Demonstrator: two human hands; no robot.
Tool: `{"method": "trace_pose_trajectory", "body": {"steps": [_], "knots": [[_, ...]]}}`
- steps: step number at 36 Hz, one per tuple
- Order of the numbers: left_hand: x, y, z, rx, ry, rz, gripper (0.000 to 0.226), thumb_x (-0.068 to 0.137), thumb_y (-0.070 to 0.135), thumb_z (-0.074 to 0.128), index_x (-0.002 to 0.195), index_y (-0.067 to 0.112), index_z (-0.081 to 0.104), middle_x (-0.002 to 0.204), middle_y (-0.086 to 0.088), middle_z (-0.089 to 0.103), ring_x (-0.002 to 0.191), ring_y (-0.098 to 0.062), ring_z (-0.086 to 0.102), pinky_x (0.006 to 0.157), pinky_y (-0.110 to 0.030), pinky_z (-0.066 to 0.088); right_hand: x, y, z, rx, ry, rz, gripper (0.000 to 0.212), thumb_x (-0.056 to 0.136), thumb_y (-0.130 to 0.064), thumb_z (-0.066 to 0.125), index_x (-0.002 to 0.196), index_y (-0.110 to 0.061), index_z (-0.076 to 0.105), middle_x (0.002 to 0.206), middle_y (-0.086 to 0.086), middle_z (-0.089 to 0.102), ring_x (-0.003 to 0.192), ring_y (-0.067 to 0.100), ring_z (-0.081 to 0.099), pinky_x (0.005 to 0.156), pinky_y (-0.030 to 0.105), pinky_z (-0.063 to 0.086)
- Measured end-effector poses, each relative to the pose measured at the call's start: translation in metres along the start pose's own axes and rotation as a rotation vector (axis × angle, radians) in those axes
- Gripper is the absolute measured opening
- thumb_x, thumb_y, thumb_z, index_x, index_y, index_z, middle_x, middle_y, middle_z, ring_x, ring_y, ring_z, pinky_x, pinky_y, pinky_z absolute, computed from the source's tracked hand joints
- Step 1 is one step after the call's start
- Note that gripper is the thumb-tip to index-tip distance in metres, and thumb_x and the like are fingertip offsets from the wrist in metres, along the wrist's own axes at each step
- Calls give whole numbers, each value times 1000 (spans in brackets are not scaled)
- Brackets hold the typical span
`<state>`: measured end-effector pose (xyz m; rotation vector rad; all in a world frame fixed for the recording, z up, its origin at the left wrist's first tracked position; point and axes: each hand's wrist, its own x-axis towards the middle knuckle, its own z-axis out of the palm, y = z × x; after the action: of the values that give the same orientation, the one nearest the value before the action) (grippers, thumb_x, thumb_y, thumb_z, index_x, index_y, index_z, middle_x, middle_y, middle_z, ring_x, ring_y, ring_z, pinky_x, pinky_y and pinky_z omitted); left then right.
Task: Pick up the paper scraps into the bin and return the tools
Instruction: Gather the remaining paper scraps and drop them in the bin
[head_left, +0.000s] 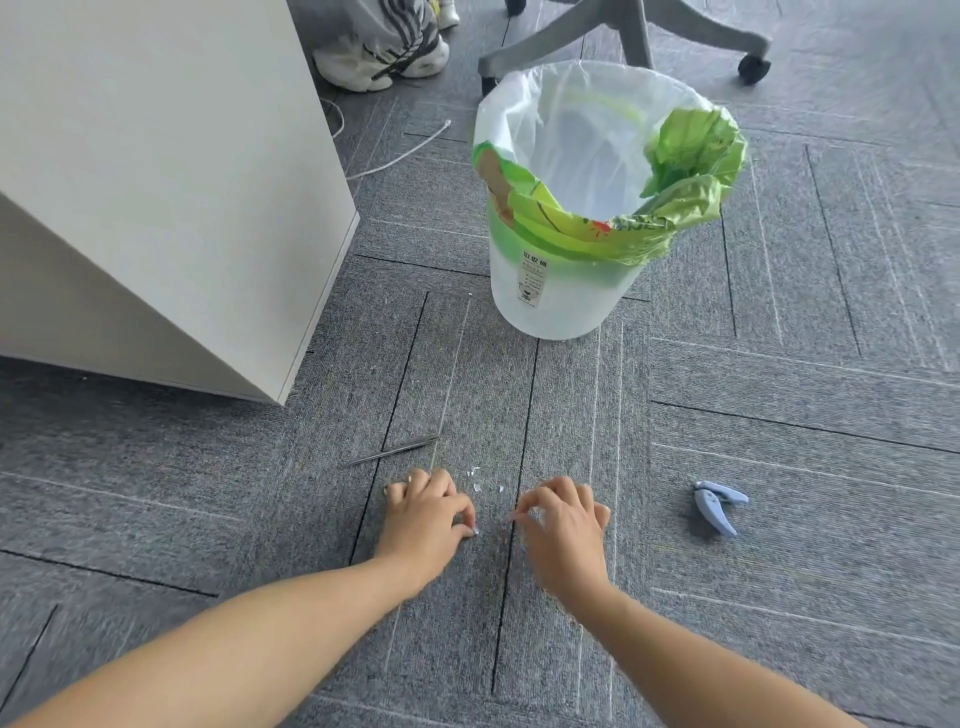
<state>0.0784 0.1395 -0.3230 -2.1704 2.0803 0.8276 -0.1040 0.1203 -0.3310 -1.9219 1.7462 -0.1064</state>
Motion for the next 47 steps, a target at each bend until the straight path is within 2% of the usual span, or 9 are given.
{"method": "trace_pose_trajectory", "body": {"steps": [9,13,17,22,26,33,39,43,47], "knots": [[3,5,-11,-35,7,-13,8,91,48,52,92,40,55,105,19,43,110,-10,33,100,-34,22,4,-9,-21,67,56,29,8,91,-42,58,96,-39,63,104,-18,45,102,9,35,84,30,23],[8,13,-31,-83,75,-20,7,91,47,53,93,41,55,106,19,44,112,-9,34,99,-34,23,12,-14,-40,122,169,25,7,89,-42,62,93,-37,63,102,-18,46,100,10,37,82,30,23],[22,32,-75,-161,200,67,9,88,47,56,94,40,58,100,19,46,105,-7,36,89,-30,24,35,-30,-86,205,342,2,4,88,-38,64,91,-35,65,102,-17,48,99,8,38,81,30,23],[54,66,-157,-217,467,257,11,85,46,63,92,37,64,96,16,51,98,-7,38,78,-28,18,78,-59,-168,257,646,-129,3,85,-33,69,85,-34,66,100,-14,51,95,10,39,77,33,22],[82,98,-218,-286,631,301,9,85,43,66,89,34,65,90,14,45,94,-8,36,72,-27,14,111,-78,-225,243,795,-198,2,85,-32,68,85,-32,66,102,-11,54,98,13,41,75,31,17],[121,125,-275,-253,703,232,8,86,41,65,82,37,59,95,9,45,101,-13,36,77,-31,15,151,-93,-288,74,752,-145,7,82,-34,68,76,-37,66,97,-16,54,102,16,44,75,31,14],[139,136,-289,-108,640,171,11,89,36,63,84,32,72,97,8,54,110,-20,39,77,-35,17,163,-96,-303,-60,591,-72,10,76,-40,76,78,-32,69,84,-7,69,105,21,47,87,39,24],[142,138,-287,-81,610,164,13,90,27,63,85,31,74,92,14,47,111,-19,38,78,-35,16,165,-95,-301,-120,560,-73,16,75,-45,76,78,-31,69,81,-7,69,102,20,50,86,39,24],[143,139,-288,-57,606,142,10,81,41,72,76,32,73,91,14,51,112,-20,40,83,-38,22,162,-91,-296,-172,515,-94,6,85,-31,66,84,-33,71,86,-6,71,103,22,49,86,39,22]]}}
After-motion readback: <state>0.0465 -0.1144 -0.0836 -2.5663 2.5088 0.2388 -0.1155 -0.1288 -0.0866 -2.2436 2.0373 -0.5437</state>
